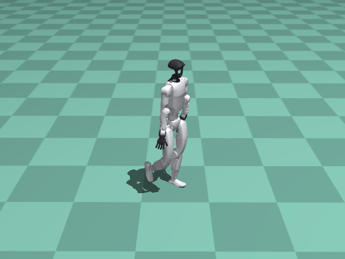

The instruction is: In place motions

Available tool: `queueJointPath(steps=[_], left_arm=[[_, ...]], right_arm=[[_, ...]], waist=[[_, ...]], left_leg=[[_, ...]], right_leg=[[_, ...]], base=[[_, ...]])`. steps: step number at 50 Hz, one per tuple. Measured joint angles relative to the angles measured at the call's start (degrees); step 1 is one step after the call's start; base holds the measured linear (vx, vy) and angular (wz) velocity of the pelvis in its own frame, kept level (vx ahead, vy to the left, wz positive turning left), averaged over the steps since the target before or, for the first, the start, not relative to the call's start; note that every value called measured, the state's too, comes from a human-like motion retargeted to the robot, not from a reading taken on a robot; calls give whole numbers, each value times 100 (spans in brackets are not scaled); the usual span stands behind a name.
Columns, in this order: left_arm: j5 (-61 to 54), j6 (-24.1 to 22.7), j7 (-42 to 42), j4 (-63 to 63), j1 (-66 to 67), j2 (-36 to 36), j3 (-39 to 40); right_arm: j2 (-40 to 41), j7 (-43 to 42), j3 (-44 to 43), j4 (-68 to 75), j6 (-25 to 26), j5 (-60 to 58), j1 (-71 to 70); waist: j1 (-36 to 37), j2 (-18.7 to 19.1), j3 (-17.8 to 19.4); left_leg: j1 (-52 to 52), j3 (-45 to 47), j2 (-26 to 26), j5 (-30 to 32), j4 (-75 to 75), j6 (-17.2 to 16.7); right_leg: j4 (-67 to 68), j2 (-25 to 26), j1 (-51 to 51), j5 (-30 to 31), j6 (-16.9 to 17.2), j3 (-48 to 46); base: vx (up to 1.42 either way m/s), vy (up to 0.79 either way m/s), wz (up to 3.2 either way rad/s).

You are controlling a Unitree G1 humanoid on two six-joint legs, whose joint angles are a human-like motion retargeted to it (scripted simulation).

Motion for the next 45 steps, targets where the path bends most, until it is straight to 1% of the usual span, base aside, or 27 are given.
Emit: queueJointPath(steps=[2,3,5,7,10,13,15,17,18,20,22,23,25,27,28,29,30,32,34,35,36,38,40,42,43,45], left_arm=[[161,54,40,-74,-277,80,-253],[243,65,64,-135,-422,115,-388],[369,30,131,-301,-676,182,-659],[471,-82,295,-509,-885,204,-849],[561,-271,648,-807,-1133,157,-928],[468,-478,859,-972,-1264,28,-921],[382,-591,831,-982,-1285,-75,-951],[315,-605,733,-924,-1233,-188,-970],[287,-597,690,-876,-1179,-246,-972],[245,-594,614,-720,-1002,-343,-991],[303,-558,587,-512,-727,-426,-883],[341,-519,614,-402,-562,-476,-805],[356,-460,715,-168,-198,-617,-672],[200,-446,784,62,29,-680,-614],[117,-439,761,175,68,-651,-556],[68,-398,708,259,96,-610,-483],[35,-341,640,330,117,-563,-402],[80,-135,547,298,206,-525,-196],[67,-42,489,187,313,-514,-29],[26,-44,458,133,356,-508,32],[-30,-76,426,92,388,-498,94],[-123,-117,365,22,451,-485,215],[-159,-113,291,-20,479,-485,337],[-144,-98,212,-27,501,-493,426],[-125,-97,179,-20,522,-499,464],[-67,-104,144,0,599,-497,537]], right_arm=[[1,120,-85,-101,-126,227,30],[5,211,-131,-154,-188,333,35],[18,390,-191,-270,-268,476,50],[32,487,-219,-371,-310,504,76],[37,513,-209,-419,-385,427,112],[50,488,-161,-316,-412,247,181],[46,486,-157,-180,-409,103,235],[29,525,-195,-3,-360,-53,271],[22,538,-219,85,-313,-123,283],[3,526,-287,266,-230,-214,332],[-33,480,-342,465,-172,-219,354],[-46,452,-378,550,-138,-193,367],[-99,365,-497,690,-67,-86,389],[-111,236,-630,671,-44,168,329],[-98,181,-641,614,-54,349,266],[-88,150,-611,549,-82,550,203],[-78,130,-561,480,-120,761,140],[-91,182,-447,375,-211,1092,-7],[-105,295,-380,249,-276,1201,-171],[-110,360,-353,170,-299,1196,-258],[-112,431,-303,67,-316,1143,-339],[-121,576,-170,-145,-371,1020,-482],[-151,728,-14,-355,-440,877,-631],[-179,877,113,-542,-499,679,-761],[-186,953,165,-625,-523,560,-808],[-179,1098,280,-754,-569,319,-862]], waist=[[-146,10,19],[-278,-11,40],[-513,-109,106],[-703,-257,214],[-957,-471,368],[-1107,-506,426],[-1076,-474,416],[-1097,-493,345],[-1115,-476,287],[-1218,-372,155],[-1303,-312,-34],[-1297,-238,-193],[-1231,-39,-495],[-1193,-122,-432],[-1097,-247,-338],[-1065,-350,-251],[-1065,-443,-166],[-1047,-583,-47],[-737,-688,31],[-579,-728,64],[-439,-733,106],[-179,-726,203],[83,-663,312],[328,-552,399],[445,-508,423],[585,-487,418]], left_leg=[[113,17,-28,-110,59,53],[160,-38,-81,-157,99,79],[293,-162,-254,-245,167,145],[521,-305,-502,-328,203,226],[953,-552,-847,-451,209,320],[1412,-728,-909,-538,156,325],[1676,-732,-878,-559,151,321],[1843,-781,-930,-499,254,304],[1885,-796,-932,-430,330,278],[1992,-840,-865,-187,520,189],[2059,-718,-836,317,740,5],[1993,-542,-757,677,901,-137],[1632,-99,-539,1581,1531,-464],[1071,105,-594,2331,2708,-682],[802,322,-673,2660,3238,-780],[508,483,-709,2625,3738,-770],[201,616,-724,2407,4224,-707],[-362,1141,-478,1873,4857,-293],[-941,1487,-403,1602,4988,-153],[-1248,1590,-410,1458,4959,-112],[-1491,1613,-420,1397,4721,-166],[-1879,1445,-534,1373,3993,-366],[-2095,1085,-605,1411,2915,-595],[-2148,637,-505,1465,1628,-720],[-2160,424,-419,1439,996,-723],[-2174,387,-213,1157,-72,-905]], right_leg=[[-442,424,-460,-169,126,191],[-779,556,-664,-243,176,220],[-1662,694,-986,-277,144,261],[-2761,745,-1158,-101,46,379],[-4279,603,-1363,3,-163,329],[-5294,516,-1583,-444,-51,-14],[-5670,538,-1614,-598,-102,-163],[-5517,459,-1539,-534,-87,-145],[-5383,454,-1486,-442,-215,-57],[-5433,391,-1291,159,-561,-459],[-5390,424,-1150,407,-489,83],[-5324,418,-1137,350,-399,106],[-5268,487,-1117,134,-242,594],[-5372,312,-738,-30,-141,283],[-5393,234,-551,-129,-106,215],[-5400,150,-394,-231,-57,236],[-5399,63,-254,-335,-1,300],[-5421,-56,15,-483,25,92],[-5381,-87,156,-643,66,136],[-5365,-89,204,-717,90,180],[-5356,-55,266,-793,110,187],[-5347,39,434,-957,143,215],[-5340,217,633,-1147,164,322],[-5327,445,878,-1366,195,434],[-5315,530,1009,-1482,224,487],[-5255,596,1251,-1728,295,529]], base=[[27,27,76],[40,39,103],[46,39,111],[45,32,103],[48,29,102],[69,28,85],[86,27,58],[78,23,71],[87,24,83],[97,23,92],[97,21,65],[104,21,35],[107,24,24],[78,26,10],[63,27,-22],[54,27,-20],[58,29,17],[64,30,4],[43,24,-76],[34,22,-92],[38,25,-91],[50,34,-90],[41,31,-97],[45,37,-102],[54,42,-97],[54,36,-72]])
